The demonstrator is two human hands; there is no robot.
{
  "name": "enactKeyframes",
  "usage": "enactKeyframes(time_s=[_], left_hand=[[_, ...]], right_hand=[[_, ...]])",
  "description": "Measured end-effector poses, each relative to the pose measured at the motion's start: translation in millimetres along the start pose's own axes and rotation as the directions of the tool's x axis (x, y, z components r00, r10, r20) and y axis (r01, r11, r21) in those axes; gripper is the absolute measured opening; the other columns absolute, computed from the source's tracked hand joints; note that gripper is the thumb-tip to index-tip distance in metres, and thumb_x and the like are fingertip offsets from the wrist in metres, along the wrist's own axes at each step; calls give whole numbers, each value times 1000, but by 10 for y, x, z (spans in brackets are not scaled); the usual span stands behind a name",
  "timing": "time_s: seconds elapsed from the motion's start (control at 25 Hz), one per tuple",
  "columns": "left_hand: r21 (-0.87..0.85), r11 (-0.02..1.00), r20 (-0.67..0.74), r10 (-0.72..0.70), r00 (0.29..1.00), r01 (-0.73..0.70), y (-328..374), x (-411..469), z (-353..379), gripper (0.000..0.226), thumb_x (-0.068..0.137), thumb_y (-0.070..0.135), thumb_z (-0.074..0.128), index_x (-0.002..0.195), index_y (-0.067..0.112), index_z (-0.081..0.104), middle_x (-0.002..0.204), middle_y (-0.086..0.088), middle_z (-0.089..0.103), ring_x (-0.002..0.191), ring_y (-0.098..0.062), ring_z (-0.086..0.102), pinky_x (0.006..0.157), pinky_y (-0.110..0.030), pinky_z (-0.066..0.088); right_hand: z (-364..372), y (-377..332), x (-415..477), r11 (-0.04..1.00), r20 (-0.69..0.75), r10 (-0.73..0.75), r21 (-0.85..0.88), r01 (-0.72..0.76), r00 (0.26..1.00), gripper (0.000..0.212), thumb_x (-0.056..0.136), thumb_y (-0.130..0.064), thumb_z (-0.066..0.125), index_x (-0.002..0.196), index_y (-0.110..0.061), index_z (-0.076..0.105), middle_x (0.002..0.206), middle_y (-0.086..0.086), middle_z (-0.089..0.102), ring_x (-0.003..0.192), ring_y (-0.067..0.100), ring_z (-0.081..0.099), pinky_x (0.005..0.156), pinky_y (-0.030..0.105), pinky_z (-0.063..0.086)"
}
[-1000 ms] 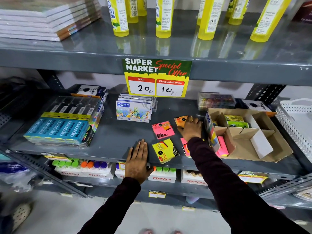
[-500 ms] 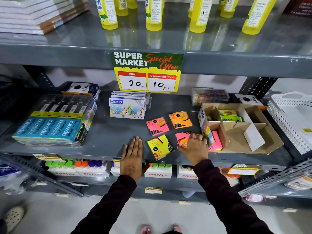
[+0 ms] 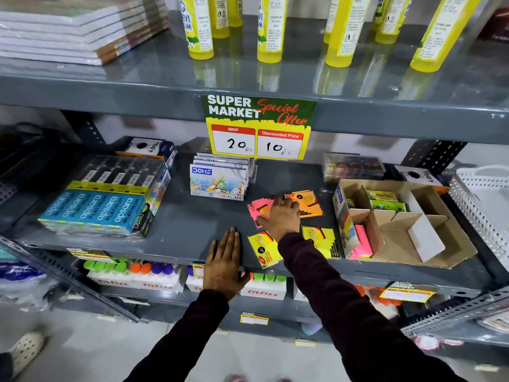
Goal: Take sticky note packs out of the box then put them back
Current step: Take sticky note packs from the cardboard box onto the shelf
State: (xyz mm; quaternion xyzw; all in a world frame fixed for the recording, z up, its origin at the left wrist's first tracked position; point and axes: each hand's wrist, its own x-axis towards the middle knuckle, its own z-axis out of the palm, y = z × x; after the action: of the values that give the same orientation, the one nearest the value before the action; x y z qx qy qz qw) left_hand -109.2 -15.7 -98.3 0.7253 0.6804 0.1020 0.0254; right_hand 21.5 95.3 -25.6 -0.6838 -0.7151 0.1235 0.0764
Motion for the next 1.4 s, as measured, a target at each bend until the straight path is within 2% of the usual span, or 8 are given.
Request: enactKeyframes(time_s=[0.12, 0.28, 0.52, 0.64, 0.84, 0.92, 1.12, 1.4], left_hand=[[-5, 1000, -1, -7, 1000, 7, -7, 7, -5, 93, 69, 40, 75, 140, -2, 32, 149, -18, 35, 136, -35, 36, 109, -55, 30], [10, 1000, -7, -6, 1000, 6, -12, 13, 8, 93, 71, 40, 74, 141, 0, 29, 151, -17, 31, 139, -33, 32, 112, -53, 27], [128, 992, -1, -9, 1000, 9, 7, 12, 19, 94, 68, 50, 73, 138, -1, 36, 146, -18, 41, 134, -31, 40, 107, -51, 39], [137, 991, -12, -7, 1000, 8, 5, 14, 39, 94, 70, 51, 72, 139, -1, 34, 147, -19, 40, 135, -32, 39, 107, -52, 37], [117, 993, -4, -9, 1000, 10, -5, 23, 50, 92, 72, 47, 70, 140, -1, 32, 147, -19, 39, 136, -32, 38, 109, -52, 33], [71, 997, -2, -26, 1000, 26, 1, 32, 42, 91, 73, 44, 70, 142, 0, 28, 150, -17, 35, 138, -31, 34, 112, -51, 30], [42, 999, 1, -30, 1000, 29, 8, 18, 31, 89, 73, 36, 71, 142, 0, 27, 152, -15, 31, 139, -29, 31, 113, -50, 28], [47, 998, 31, -47, 998, 46, 6, 30, 39, 90, 81, 45, 62, 145, 2, 16, 156, -15, 21, 144, -27, 20, 118, -47, 18]], right_hand=[[79, -59, 59, 1000, 35, 10, -19, -9, 999, 84, 82, -51, 65, 141, 1, 33, 141, 24, 43, 131, 40, 40, 109, 48, 37], [27, 93, -35, 999, -1, 31, 33, -31, 1000, 85, 82, -56, 62, 138, 2, 36, 136, 25, 48, 128, 42, 42, 108, 50, 37], [-61, 755, -529, 971, 35, 239, -39, -238, 970, 85, 89, -53, 54, 148, 1, 23, 143, 26, 39, 133, 45, 37, 110, 48, 37], [-66, 818, -612, 963, 67, 269, -34, -267, 961, 81, 90, -48, 57, 146, 1, 24, 143, 26, 39, 132, 44, 38, 107, 48, 40], [-150, 651, -537, 976, 38, 217, -12, -217, 975, 85, 82, -48, 66, 142, 2, 31, 136, 24, 45, 130, 41, 42, 106, 46, 40], [-138, 512, -535, 992, -4, 123, -19, -123, 992, 87, 81, -51, 64, 142, 1, 32, 133, 22, 49, 127, 38, 45, 105, 45, 40], [118, 137, -684, 996, 55, -76, -36, 78, 996, 87, 83, -51, 59, 147, -2, 25, 139, 18, 46, 129, 34, 43, 109, 41, 37], [248, 170, -744, 997, 54, -53, -53, 56, 997, 99, 80, -60, 61, 148, 0, 23, 141, 19, 45, 131, 37, 42, 109, 44, 40]])
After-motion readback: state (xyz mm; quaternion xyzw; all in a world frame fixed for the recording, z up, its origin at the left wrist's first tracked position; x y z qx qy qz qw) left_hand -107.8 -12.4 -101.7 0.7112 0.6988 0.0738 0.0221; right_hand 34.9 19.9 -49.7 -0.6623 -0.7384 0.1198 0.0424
